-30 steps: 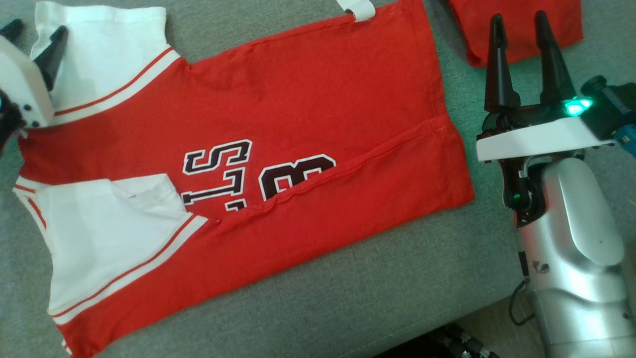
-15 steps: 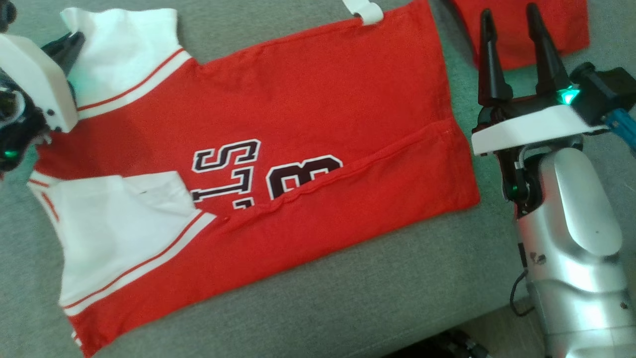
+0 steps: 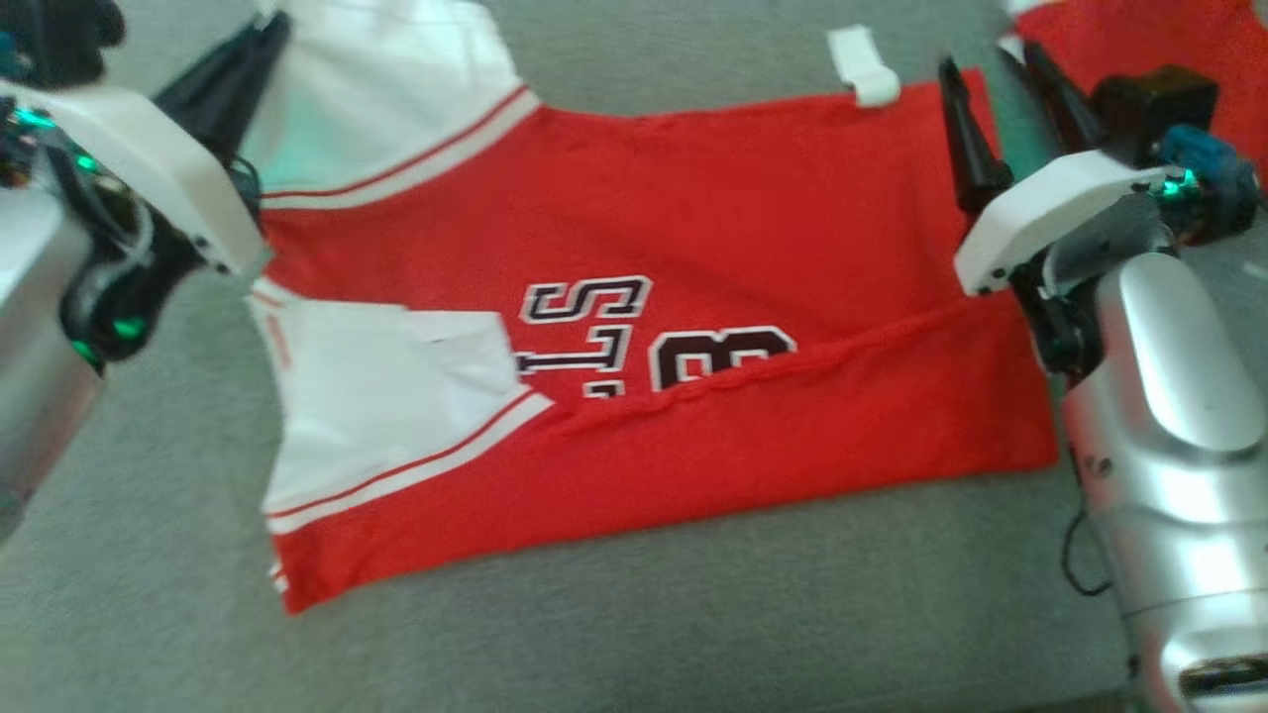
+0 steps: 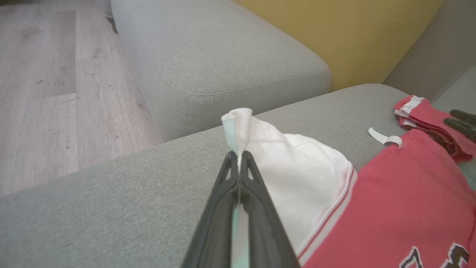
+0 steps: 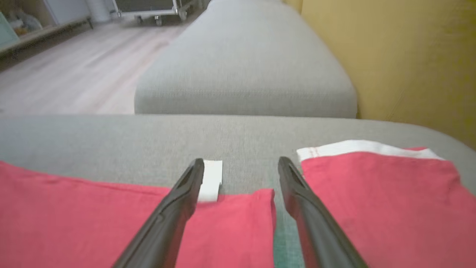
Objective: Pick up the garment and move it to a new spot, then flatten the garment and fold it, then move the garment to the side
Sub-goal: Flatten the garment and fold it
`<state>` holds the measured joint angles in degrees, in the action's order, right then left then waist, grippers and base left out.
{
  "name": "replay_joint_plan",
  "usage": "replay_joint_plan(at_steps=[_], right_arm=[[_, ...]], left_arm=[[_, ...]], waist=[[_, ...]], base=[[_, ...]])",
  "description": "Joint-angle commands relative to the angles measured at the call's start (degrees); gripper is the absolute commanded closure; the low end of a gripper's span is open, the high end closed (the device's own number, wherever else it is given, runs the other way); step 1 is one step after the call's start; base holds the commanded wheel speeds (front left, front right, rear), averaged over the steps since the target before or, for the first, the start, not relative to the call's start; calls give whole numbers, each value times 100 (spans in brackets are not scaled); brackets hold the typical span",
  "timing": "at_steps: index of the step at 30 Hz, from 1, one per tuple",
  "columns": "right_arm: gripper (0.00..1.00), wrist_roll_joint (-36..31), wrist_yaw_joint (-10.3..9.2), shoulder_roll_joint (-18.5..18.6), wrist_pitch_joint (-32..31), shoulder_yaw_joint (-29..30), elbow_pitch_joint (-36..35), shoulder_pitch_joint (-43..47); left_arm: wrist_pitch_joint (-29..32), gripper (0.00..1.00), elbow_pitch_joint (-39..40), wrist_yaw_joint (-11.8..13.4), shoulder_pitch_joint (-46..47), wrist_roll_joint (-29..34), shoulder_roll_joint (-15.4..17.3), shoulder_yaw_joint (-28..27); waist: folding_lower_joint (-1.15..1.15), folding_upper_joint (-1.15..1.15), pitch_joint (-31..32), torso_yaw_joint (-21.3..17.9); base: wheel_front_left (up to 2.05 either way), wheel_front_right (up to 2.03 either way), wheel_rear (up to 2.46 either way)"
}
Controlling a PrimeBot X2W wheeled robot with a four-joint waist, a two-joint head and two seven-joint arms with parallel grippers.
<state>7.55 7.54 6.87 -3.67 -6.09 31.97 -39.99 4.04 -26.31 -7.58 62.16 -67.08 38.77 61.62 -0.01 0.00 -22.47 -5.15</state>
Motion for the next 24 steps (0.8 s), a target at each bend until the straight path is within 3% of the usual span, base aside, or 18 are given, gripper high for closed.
replay_joint_plan(at_steps=[1,6,12,24], right_arm=[[0,23,-5,87,-83,-118,-29,-253],[0,-61,-5,504,-360,-107,889,-573],[0,-212,-5,724,-549,-131,1721,-871],[0,-169,-5,540,-101,-411,2707,-1386]], left_arm=[[-121,100,148,9,109,22,221,-192],[-335,100,417,9,-1,-10,243,-23],[-399,100,532,9,-14,-47,157,124],[-431,100,428,9,189,-117,48,284]], waist=[[1,0,158,327],[1,0,203,653],[1,0,177,836],[1,0,47,833]], base=[[0,0,0],[0,0,0],[0,0,0],[0,0,0]])
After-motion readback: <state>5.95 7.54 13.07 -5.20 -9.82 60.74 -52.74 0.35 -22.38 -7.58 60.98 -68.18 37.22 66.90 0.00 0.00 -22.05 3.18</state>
